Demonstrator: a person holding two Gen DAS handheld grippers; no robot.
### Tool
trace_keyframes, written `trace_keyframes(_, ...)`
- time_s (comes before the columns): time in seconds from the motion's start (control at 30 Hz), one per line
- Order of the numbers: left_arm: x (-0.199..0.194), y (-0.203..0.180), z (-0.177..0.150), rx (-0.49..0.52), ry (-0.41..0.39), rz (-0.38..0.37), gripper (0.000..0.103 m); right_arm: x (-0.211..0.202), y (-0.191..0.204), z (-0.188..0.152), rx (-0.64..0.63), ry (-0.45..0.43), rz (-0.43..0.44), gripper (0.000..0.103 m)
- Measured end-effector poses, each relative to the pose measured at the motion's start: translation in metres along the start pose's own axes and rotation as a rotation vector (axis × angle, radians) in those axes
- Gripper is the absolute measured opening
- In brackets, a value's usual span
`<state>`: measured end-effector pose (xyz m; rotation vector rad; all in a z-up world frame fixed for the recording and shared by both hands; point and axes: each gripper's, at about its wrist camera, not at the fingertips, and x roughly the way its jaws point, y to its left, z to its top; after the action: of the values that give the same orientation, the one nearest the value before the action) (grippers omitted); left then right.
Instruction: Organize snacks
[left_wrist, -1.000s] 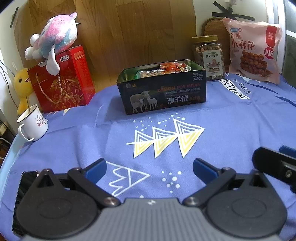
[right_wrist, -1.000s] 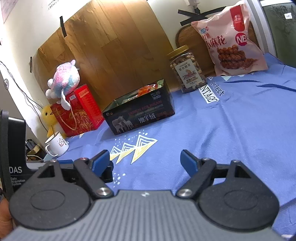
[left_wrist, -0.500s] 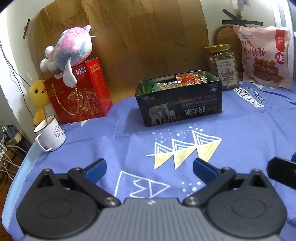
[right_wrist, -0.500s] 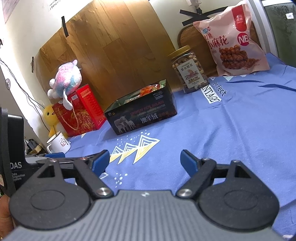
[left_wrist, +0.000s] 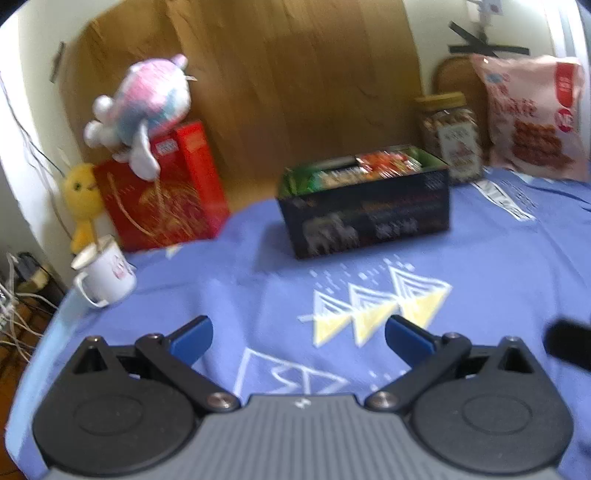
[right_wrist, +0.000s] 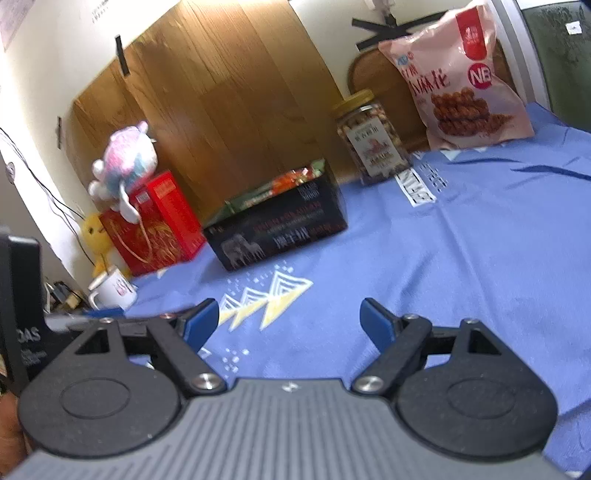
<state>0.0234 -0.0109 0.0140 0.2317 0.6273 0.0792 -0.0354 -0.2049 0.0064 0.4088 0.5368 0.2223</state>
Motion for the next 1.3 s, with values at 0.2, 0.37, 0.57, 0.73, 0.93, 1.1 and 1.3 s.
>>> trace_keyframes(0.2,0.002,0.004,0.0,0.022,-0.063,0.061,0.103,-0.004,0.002,-0.003,-0.012,0.004,-0.025,0.085)
trace_keyframes(0.37,-0.001,0.012,-0.004,0.023,-0.068,0.059,0.103,-0.005,0.005,-0.005,-0.009,0.004,-0.028,0.085)
trace_keyframes(0.57,-0.005,0.019,-0.008,0.01,-0.065,0.062,0.103,-0.009,0.012,-0.008,-0.025,0.0,-0.018,0.084)
trace_keyframes(0.73,-0.011,0.026,-0.008,-0.003,-0.06,0.041,0.103,-0.009,0.013,-0.006,-0.024,0.012,-0.009,0.084)
trace_keyframes(0.93,-0.011,0.028,-0.007,-0.01,-0.046,0.038,0.103,-0.011,0.016,-0.006,-0.029,-0.001,0.004,0.084)
trace_keyframes(1.1,-0.013,0.02,-0.003,-0.007,-0.022,-0.016,0.103,-0.016,0.011,-0.005,-0.016,-0.016,-0.002,0.084)
trace_keyframes(1.3,-0.012,0.012,0.0,-0.007,0.021,-0.069,0.103,-0.02,0.006,-0.003,0.005,-0.037,0.005,0.084)
